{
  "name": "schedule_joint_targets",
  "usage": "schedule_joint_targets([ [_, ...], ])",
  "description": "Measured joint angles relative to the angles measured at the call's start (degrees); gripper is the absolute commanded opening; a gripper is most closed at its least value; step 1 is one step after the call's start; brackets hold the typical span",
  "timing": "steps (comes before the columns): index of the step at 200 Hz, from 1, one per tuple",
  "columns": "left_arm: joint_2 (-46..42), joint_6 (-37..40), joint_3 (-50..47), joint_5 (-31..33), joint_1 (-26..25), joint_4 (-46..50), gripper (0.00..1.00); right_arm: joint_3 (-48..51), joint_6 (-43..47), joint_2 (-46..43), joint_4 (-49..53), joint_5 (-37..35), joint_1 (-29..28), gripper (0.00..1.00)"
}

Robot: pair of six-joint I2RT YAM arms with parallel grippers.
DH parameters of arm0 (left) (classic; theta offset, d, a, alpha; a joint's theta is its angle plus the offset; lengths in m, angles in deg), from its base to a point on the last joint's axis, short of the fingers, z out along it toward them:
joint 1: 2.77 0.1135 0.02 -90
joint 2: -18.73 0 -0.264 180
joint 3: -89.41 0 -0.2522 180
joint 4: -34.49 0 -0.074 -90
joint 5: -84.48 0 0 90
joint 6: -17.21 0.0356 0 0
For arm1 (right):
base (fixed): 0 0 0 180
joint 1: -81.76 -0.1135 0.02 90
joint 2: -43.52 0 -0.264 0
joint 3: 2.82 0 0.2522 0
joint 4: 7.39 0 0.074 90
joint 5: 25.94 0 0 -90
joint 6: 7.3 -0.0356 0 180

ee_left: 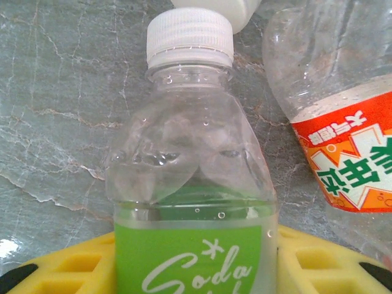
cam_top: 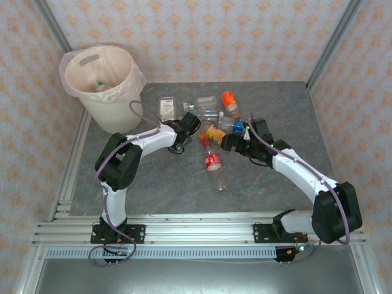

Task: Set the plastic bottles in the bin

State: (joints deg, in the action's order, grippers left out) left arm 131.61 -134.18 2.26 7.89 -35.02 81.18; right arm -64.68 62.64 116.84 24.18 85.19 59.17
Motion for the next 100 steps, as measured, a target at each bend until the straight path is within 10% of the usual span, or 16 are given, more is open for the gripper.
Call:
schedule_joint_targets([
  [100, -7.9, 7.3, -3.0, 0.9, -1.2, -4.9, 0.41, 6.0, 4.8, -7.9, -14.1, 2.3, 0.0, 0.99],
])
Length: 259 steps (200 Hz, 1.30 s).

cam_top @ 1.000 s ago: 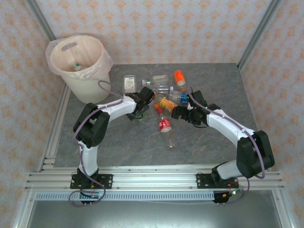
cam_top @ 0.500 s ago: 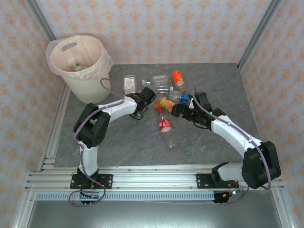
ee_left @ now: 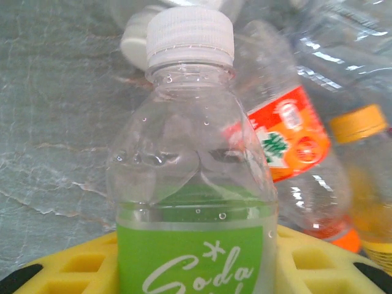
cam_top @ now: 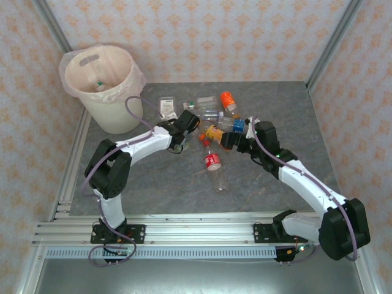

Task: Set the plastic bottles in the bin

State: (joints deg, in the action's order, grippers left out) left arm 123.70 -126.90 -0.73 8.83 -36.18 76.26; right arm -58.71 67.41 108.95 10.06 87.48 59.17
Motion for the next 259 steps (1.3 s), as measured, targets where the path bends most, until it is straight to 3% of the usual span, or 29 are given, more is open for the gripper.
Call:
schedule_joint_targets([
  [69, -4.2, 7.8, 1.4, -2.6, 0.0, -4.3, 0.38, 1.5, 0.2, 0.0, -5.0, -0.3, 0.0, 0.99],
  [198, -10.6, 23.4, 21.4, -3.0, 0.4, -3.9, 0.37, 1.5, -0.6, -1.6, -11.0, -1.1, 0.0, 0.99],
  [259, -10.6, 25.2, 33.6, -3.0, 8.5, -1.2, 0.36, 1.5, -1.4, -1.8, -11.1, -1.8, 0.0, 0.99],
])
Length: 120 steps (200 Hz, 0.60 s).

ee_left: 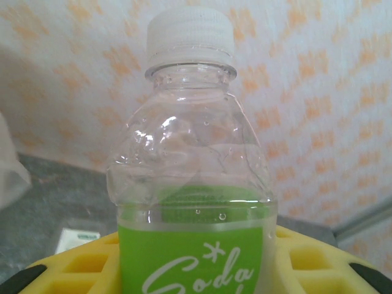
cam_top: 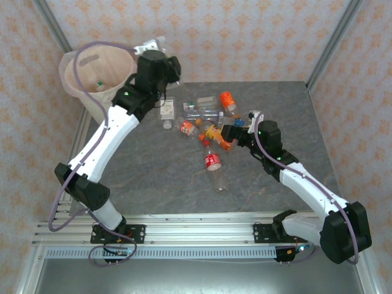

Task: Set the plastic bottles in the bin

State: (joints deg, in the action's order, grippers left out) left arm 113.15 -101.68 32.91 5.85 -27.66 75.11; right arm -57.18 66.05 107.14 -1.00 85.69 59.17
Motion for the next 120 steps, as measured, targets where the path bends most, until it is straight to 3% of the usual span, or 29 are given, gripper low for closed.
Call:
schedule_joint_targets([
  [79, 4.7, 5.3, 16.3, 5.6, 9.3, 10.2, 0.40, 0.0, 0.0, -1.0, 0.5, -0.7, 0.0, 0.99],
  [120, 6.1, 17.1, 16.3, -0.9, 18.1, 12.0, 0.38, 0.0, 0.0, -1.1, 1.3, -0.8, 0.0, 0.99],
])
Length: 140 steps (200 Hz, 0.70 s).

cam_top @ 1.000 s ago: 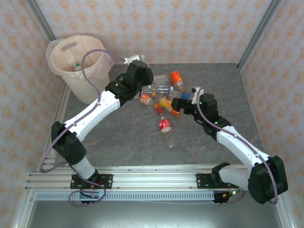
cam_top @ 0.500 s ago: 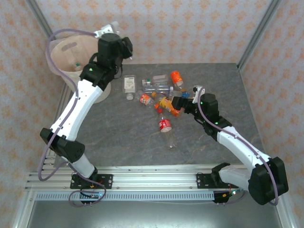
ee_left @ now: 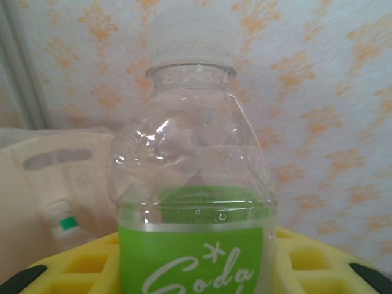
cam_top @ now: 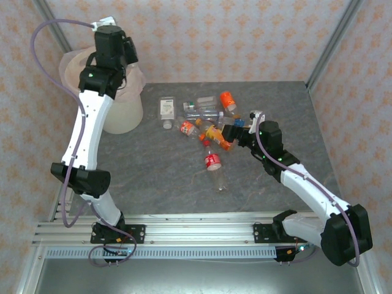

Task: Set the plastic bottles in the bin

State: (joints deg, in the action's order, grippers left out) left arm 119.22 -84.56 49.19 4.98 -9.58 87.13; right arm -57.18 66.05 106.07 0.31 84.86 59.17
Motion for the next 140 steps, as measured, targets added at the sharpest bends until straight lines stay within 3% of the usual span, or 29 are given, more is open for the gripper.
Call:
schedule_joint_targets([
  [29, 0.3, 8.9, -0.2, -7.4, 5.9, 1.8, 0.38, 0.0, 0.0, -0.1, 0.7, -0.8, 0.0, 0.99],
  [65, 1.3, 17.8, 1.0, -13.4, 8.7, 5.0, 0.42, 0.0, 0.0, -0.2, 0.9, -1.8, 0.0, 0.99],
  [140, 12.2, 21.4, 7.1, -27.4, 18.7, 12.7, 0.48, 0.0, -0.8, -0.1, 1.3, -3.1, 0.0, 0.99],
])
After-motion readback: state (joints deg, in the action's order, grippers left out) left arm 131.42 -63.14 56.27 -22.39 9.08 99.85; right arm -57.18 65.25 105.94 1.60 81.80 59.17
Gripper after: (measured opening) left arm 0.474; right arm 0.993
